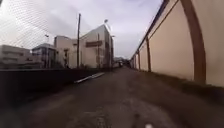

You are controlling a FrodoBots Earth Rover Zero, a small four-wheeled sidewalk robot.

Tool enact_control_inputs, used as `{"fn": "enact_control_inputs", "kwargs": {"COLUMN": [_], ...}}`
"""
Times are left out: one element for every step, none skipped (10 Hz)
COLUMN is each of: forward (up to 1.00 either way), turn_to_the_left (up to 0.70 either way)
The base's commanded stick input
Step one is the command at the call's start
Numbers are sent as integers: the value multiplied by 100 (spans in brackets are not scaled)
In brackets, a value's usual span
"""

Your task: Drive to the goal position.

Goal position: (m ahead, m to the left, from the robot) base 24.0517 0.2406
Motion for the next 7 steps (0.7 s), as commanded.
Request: {"fn": "enact_control_inputs", "kwargs": {"forward": [100,100,100,100,100,100,100], "turn_to_the_left": [0,0,0,0,0,0,0]}}
